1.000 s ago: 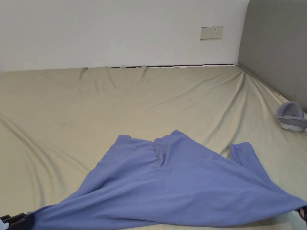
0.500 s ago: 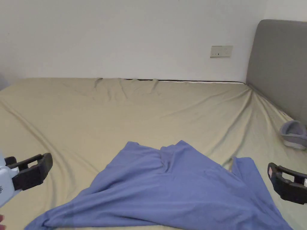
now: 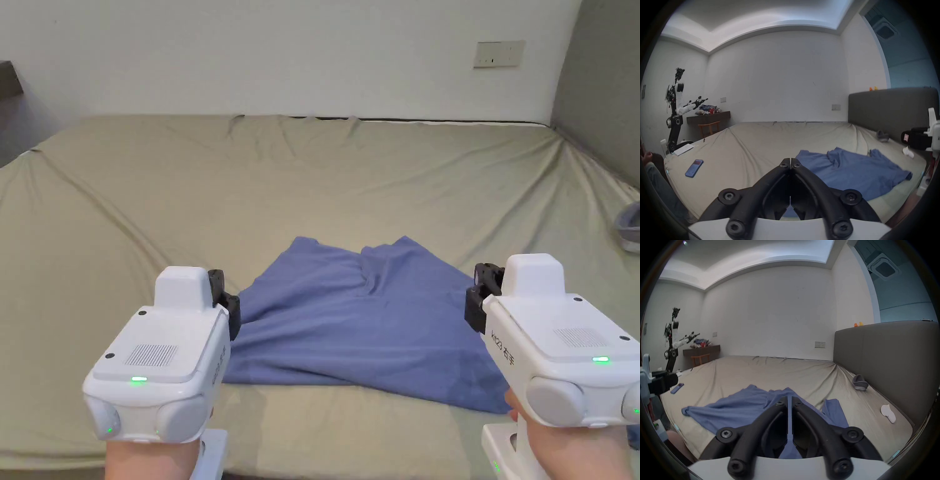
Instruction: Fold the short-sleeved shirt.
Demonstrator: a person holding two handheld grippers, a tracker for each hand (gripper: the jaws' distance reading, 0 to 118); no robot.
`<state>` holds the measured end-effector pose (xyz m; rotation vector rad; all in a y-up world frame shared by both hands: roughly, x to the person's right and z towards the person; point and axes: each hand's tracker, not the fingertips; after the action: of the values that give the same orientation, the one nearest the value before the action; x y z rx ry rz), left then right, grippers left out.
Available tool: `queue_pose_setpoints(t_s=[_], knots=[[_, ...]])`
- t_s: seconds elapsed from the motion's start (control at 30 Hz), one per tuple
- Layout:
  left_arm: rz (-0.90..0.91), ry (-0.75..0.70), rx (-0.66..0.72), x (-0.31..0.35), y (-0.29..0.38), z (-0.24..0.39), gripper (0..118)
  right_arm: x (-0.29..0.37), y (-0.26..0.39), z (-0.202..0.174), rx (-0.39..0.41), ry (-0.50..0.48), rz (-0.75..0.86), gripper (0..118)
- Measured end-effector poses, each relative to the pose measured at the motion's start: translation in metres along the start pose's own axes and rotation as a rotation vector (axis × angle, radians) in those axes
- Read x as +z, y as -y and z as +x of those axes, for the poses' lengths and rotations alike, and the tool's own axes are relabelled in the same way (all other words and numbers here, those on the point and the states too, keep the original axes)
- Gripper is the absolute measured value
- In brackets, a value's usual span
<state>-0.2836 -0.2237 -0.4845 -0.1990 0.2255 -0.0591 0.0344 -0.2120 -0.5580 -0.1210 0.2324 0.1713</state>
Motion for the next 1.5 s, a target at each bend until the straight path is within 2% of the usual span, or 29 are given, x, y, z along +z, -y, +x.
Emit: queue_pose_setpoints(t_s=[0.03, 0.1, 0.13, 0.33, 0.43, 0.53, 0.63, 0.77, 0.8, 0.83, 0.87, 0.9, 0.93, 1.03, 1.07, 1.1, 1.13, 1.2, 1.27, 1.3, 1.33, 1.37, 1.4, 1.43, 1.5], knots=[[-0.009, -0.006, -0.018, -0.002, 0.002, 0.001, 0, -0.004, 0.009, -0.001, -0.075, -0.020, -0.096, 1], [-0.004, -0.015, -0.030, -0.003, 0.005, 0.000, 0, -0.007, 0.009, 0.000, -0.090, 0.004, -0.078, 0], [-0.007, -0.017, -0.032, -0.004, 0.006, -0.001, 0, -0.008, 0.012, 0.000, -0.168, 0.008, -0.129, 0], [-0.054, -0.025, -0.010, -0.008, 0.009, -0.008, 0, -0.011, 0.012, -0.003, -0.122, -0.002, -0.114, 0], [-0.074, -0.026, 0.017, -0.011, 0.007, -0.016, 0, -0.013, 0.014, -0.003, -0.152, -0.023, -0.124, 0], [-0.161, 0.030, 0.086, -0.017, -0.006, -0.042, 0, -0.013, 0.014, -0.005, -0.144, -0.042, -0.127, 0], [-0.172, -0.004, 0.208, -0.020, -0.012, -0.086, 0, -0.013, 0.011, -0.009, -0.146, -0.068, -0.128, 0], [-0.371, -0.052, 0.368, -0.051, -0.010, -0.151, 1, -0.013, 0.008, -0.012, -0.180, -0.112, -0.134, 0], [-0.422, -0.076, 0.403, -0.061, -0.005, -0.163, 29, -0.010, 0.005, -0.015, -0.179, -0.122, -0.134, 0], [-0.483, -0.103, 0.418, -0.070, 0.000, -0.172, 61, -0.010, 0.005, -0.017, -0.179, -0.135, -0.138, 0], [-0.546, -0.089, 0.387, -0.079, 0.007, -0.177, 92, -0.010, 0.005, -0.019, -0.178, -0.146, -0.145, 0], [-0.568, -0.071, 0.350, -0.087, 0.017, -0.178, 111, -0.011, 0.005, -0.021, -0.175, -0.158, -0.153, 0], [-0.587, -0.064, 0.331, -0.094, 0.024, -0.181, 113, -0.011, 0.005, -0.022, -0.173, -0.167, -0.159, 0], [-0.684, -0.059, 0.319, -0.117, 0.052, -0.178, 112, -0.013, 0.006, -0.026, -0.175, -0.180, -0.179, 0], [-0.715, -0.054, 0.288, -0.124, 0.064, -0.175, 111, -0.015, 0.006, -0.025, -0.193, -0.191, -0.194, 0], [-0.736, -0.062, 0.262, -0.129, 0.074, -0.173, 105, -0.016, 0.007, -0.024, -0.233, -0.211, -0.214, 0], [-0.740, -0.077, 0.256, -0.132, 0.081, -0.171, 94, -0.017, 0.008, -0.023, -0.256, -0.220, -0.221, 0], [-0.757, -0.079, 0.287, -0.138, 0.092, -0.171, 56, -0.018, 0.008, -0.021, -0.257, -0.214, -0.226, 0], [-0.730, -0.040, 0.358, -0.137, 0.097, -0.169, 51, -0.019, 0.010, -0.020, -0.249, -0.209, -0.233, 0], [-0.695, -0.075, 0.322, -0.133, 0.096, -0.167, 35, -0.019, 0.011, -0.020, -0.245, -0.208, -0.237, 0], [-0.682, -0.048, 0.265, -0.132, 0.096, -0.162, 9, -0.021, 0.012, -0.019, -0.245, -0.207, -0.244, 0], [-0.666, 0.006, 0.261, -0.129, 0.096, -0.156, 3, -0.023, 0.013, -0.018, -0.245, -0.208, -0.253, 0], [-0.656, 0.036, 0.287, -0.126, 0.096, -0.150, 3, -0.023, 0.014, -0.018, -0.246, -0.207, -0.259, 0], [-0.675, -0.019, 0.227, -0.125, 0.096, -0.142, 3, -0.024, 0.014, -0.018, -0.247, -0.205, -0.265, 0], [-0.632, -0.034, 0.079, -0.120, 0.092, -0.128, 3, -0.026, 0.016, -0.017, -0.241, -0.208, -0.272, 0]])
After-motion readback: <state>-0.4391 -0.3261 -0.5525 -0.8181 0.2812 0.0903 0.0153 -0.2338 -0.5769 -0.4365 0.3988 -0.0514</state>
